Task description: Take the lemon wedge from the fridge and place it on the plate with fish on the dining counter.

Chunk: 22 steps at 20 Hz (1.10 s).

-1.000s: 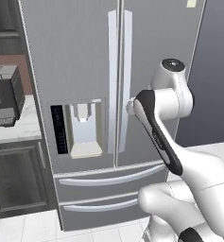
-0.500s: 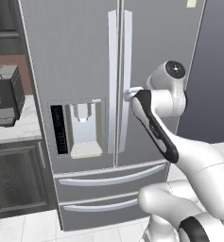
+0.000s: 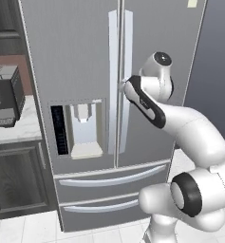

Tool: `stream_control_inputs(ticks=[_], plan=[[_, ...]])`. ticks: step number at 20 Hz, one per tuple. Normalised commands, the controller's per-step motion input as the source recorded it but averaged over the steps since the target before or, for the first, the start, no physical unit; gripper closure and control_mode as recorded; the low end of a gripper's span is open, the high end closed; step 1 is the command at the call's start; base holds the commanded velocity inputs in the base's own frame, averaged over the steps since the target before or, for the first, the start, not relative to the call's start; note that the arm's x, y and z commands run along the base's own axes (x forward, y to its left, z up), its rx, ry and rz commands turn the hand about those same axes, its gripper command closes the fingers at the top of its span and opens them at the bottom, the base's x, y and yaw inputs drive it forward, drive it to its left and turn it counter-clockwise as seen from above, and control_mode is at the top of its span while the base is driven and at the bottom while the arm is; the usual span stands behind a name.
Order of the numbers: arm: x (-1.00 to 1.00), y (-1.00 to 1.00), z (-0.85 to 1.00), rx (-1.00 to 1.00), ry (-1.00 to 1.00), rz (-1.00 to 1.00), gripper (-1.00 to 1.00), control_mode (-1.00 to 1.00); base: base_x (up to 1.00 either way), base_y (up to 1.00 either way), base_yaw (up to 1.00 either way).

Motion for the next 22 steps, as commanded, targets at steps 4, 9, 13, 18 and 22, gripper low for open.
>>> stream_control_inputs(ticks=[4,9,13,18,22], plan=[[0.68,0.03,-0.14,-0.01,0.02,0.00,-1.00,-1.00,0.00,0.00,0.00],[0.39,0.12,-0.51,-0.09,-0.01,0.01,-1.00,-1.00,0.00,0.00,0.00],[0.36,0.06,-0.29,-0.03,-0.05,0.02,-1.00,-1.00,0.00,0.00,0.00],[0.41,0.01,-0.22,0.00,-0.06,0.02,-1.00,-1.00,0.00,0.00,0.00],[0.41,0.00,-0.39,0.00,-0.10,0.05,-1.00,-1.00,0.00,0.00,0.00]])
